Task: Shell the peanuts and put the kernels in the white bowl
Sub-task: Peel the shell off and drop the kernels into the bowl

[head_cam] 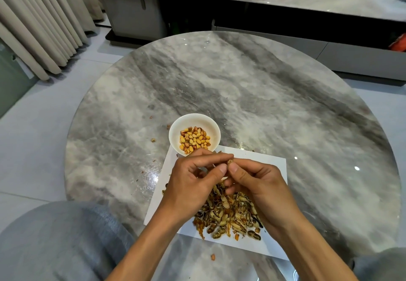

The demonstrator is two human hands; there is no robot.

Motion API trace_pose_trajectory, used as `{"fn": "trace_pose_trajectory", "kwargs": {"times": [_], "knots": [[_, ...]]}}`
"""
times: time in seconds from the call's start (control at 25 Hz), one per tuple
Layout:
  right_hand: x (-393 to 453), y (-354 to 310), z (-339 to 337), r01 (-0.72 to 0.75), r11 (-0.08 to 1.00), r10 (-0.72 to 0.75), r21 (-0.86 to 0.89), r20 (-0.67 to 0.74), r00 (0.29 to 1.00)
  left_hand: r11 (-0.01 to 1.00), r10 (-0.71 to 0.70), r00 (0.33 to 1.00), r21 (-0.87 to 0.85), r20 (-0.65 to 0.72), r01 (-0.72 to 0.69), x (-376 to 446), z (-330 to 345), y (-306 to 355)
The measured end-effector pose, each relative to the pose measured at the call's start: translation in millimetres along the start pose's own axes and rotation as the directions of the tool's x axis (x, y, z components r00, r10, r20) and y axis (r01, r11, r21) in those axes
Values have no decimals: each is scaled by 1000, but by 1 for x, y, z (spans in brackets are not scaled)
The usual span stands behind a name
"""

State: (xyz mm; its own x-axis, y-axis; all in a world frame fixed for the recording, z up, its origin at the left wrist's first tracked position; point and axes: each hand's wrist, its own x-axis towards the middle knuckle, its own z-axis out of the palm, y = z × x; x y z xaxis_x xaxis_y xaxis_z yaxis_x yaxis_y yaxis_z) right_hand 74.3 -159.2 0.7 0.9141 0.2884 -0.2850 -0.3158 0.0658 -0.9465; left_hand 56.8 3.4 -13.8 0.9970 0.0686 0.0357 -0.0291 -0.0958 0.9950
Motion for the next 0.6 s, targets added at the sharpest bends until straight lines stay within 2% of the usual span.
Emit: {"fn": "trace_pose_trajectory", "kwargs": {"times": [0.12, 0.2, 0.28, 0.44, 0.6], "knots": [[-1, -2, -3, -27, 1000, 26, 14, 75, 997, 1000, 29, 1000, -7, -12, -29, 1, 0, -2], [-2, -3, -5, -7, 1000, 8, -10, 73, 997, 999, 17, 1000, -41, 9, -16, 2, 0, -2], [-2, -3, -5, 15, 999, -13, -35, 38, 999, 997, -16, 999, -77, 40, 19, 1, -1, -1], [-2, 2, 3, 61, 997, -64, -50, -47, 997, 944, -201, 979, -261, 35, 203, -5, 9, 2], [-5, 7, 14, 80, 997, -78, 0, -174, 982, 935, -220, 975, -293, -42, 198, -9, 22, 1]]}}
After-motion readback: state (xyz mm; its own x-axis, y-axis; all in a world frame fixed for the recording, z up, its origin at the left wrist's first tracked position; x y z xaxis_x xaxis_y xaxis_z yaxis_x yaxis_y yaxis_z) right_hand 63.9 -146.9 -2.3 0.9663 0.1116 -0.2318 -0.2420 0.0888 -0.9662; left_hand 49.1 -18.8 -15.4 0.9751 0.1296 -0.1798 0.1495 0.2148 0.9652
